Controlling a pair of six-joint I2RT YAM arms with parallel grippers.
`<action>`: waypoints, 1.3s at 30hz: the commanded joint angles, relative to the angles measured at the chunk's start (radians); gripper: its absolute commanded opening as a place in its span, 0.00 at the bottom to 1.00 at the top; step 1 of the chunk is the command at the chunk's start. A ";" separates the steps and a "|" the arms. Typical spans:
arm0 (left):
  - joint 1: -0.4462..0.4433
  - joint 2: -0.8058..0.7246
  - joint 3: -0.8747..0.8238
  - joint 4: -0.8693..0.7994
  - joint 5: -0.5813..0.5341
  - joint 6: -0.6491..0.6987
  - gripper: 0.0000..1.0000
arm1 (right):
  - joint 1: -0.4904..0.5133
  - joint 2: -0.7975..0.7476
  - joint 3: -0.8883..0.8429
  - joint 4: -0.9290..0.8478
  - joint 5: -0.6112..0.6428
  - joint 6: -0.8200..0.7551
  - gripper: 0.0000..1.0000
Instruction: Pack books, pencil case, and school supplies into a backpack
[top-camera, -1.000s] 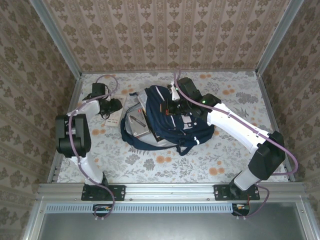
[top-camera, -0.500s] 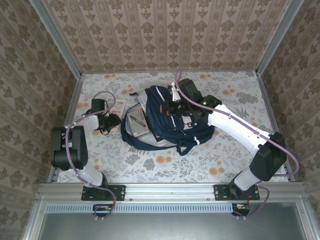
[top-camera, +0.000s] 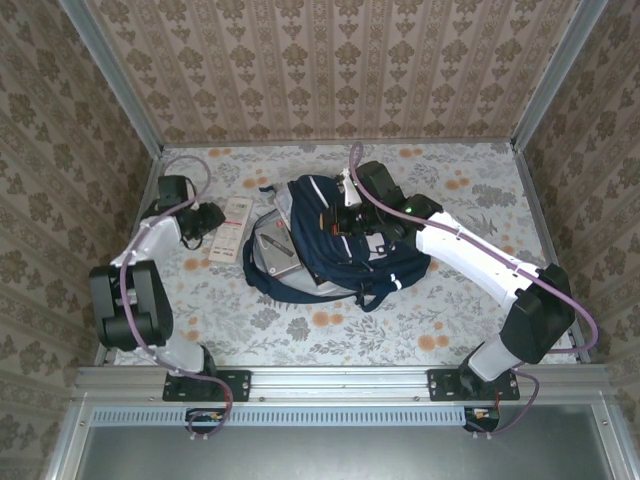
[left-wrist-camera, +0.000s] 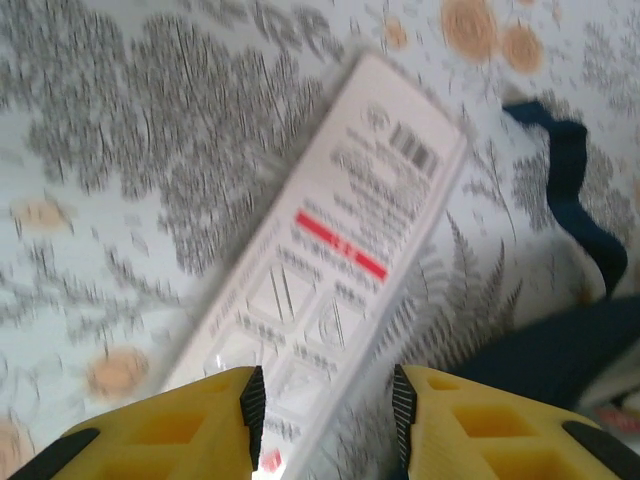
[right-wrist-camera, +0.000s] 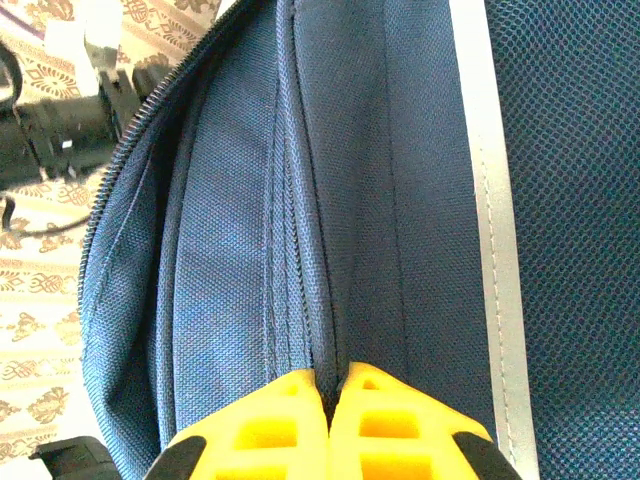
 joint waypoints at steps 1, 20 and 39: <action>0.012 0.098 0.089 -0.063 0.038 0.126 0.41 | -0.008 -0.055 -0.020 0.021 -0.010 0.021 0.01; -0.007 0.373 0.229 -0.138 0.043 0.253 0.48 | -0.024 -0.048 -0.042 0.023 -0.018 0.022 0.01; -0.019 0.337 0.274 -0.164 -0.016 0.252 0.57 | -0.024 -0.038 -0.057 0.039 -0.036 0.037 0.01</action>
